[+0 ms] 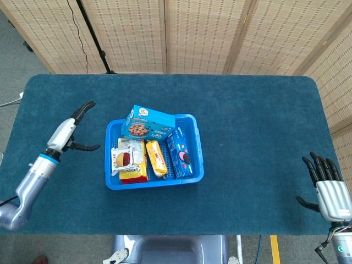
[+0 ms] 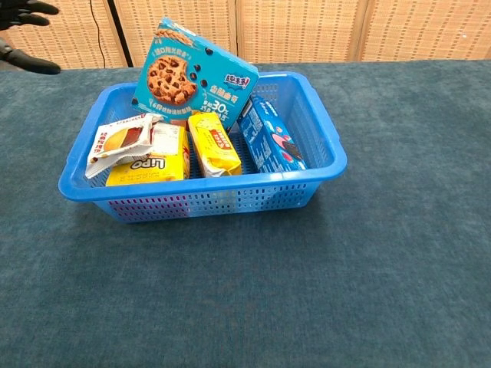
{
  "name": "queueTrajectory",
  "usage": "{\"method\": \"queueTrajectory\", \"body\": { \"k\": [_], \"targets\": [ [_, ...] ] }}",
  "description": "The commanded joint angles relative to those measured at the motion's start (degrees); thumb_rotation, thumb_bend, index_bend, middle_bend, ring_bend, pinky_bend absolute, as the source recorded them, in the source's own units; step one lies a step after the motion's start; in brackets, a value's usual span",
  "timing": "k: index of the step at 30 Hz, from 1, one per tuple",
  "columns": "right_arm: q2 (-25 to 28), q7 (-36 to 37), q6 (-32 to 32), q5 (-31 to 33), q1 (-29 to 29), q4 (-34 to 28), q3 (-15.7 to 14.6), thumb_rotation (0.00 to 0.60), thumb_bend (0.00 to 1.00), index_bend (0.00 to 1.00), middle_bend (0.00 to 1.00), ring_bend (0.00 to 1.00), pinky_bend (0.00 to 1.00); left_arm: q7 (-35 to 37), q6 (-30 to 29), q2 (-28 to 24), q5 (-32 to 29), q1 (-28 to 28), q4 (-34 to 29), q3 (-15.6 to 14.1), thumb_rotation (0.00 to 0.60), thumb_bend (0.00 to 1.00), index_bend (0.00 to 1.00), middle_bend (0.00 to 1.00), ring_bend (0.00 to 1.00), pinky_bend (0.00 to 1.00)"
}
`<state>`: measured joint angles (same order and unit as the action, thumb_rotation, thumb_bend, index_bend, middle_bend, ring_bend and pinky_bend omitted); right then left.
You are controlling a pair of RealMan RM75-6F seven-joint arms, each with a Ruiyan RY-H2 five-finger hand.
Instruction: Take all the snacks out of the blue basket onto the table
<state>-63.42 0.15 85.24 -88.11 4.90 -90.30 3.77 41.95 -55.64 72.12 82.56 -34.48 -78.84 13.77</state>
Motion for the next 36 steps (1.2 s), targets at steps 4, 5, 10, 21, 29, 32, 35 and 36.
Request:
{"method": "queueTrajectory", "body": {
  "k": [4, 5, 10, 21, 29, 32, 35, 36],
  "targets": [
    [-0.6, -0.4, -2.0, 2.7, 0.8, 1.3, 1.0, 0.6, 0.0, 0.0, 0.0, 0.0, 0.0, -5.0, 10.2, 4.1, -7.4, -8.1, 1.8, 3.6, 0.6, 0.0, 0.0, 0.0, 0.0, 0.0],
    [-0.8, -0.7, -2.5, 3.4, 0.9, 1.6, 1.1, 0.6, 0.0, 0.0, 0.0, 0.0, 0.0, -5.5, 11.9, 5.0, -8.5, -9.4, 2.7, 3.9, 0.6, 0.0, 0.0, 0.0, 0.0, 0.0],
    [-1.3, -1.4, -3.5, 5.1, 1.3, 2.1, 1.7, 0.6, 0.0, 0.0, 0.0, 0.0, 0.0, -6.7, 16.3, 8.2, -12.1, -13.4, 6.1, 5.2, 0.6, 0.0, 0.0, 0.0, 0.0, 0.0],
    [-1.7, -1.7, -4.6, 7.1, 1.6, 2.7, 2.1, 0.6, 0.0, 0.0, 0.0, 0.0, 0.0, -8.9, 20.8, 10.8, -16.6, -17.6, 8.9, 6.5, 0.6, 0.2, 0.23, 0.29, 0.25, 0.4],
    [-1.6, -1.1, -4.4, 6.6, 1.6, 2.6, 1.9, 0.6, 0.0, 0.0, 0.0, 0.0, 0.0, -10.8, 14.5, 10.2, -18.9, -15.4, 6.1, 8.2, 0.6, 0.35, 0.64, 0.61, 0.52, 0.57],
    [-1.5, -1.1, -4.3, 6.4, 1.6, 2.5, 1.8, 0.6, 0.0, 0.0, 0.0, 0.0, 0.0, -8.9, 12.0, 7.8, -17.4, -13.7, 2.8, 9.3, 0.6, 0.35, 0.64, 0.61, 0.52, 0.57],
    [-1.5, -1.0, -4.1, 6.0, 1.5, 2.4, 1.6, 0.6, 0.0, 0.0, 0.0, 0.0, 0.0, -7.7, 9.0, 4.0, -14.6, -11.9, -0.8, 9.9, 0.6, 0.35, 0.64, 0.61, 0.52, 0.57],
    [-1.5, -1.0, -4.1, 5.9, 1.5, 2.3, 1.6, 0.6, 0.0, 0.0, 0.0, 0.0, 0.0, -7.7, 7.6, 2.9, -13.8, -11.2, -1.5, 10.2, 0.6, 0.35, 0.64, 0.61, 0.52, 0.57]
  ]
}}
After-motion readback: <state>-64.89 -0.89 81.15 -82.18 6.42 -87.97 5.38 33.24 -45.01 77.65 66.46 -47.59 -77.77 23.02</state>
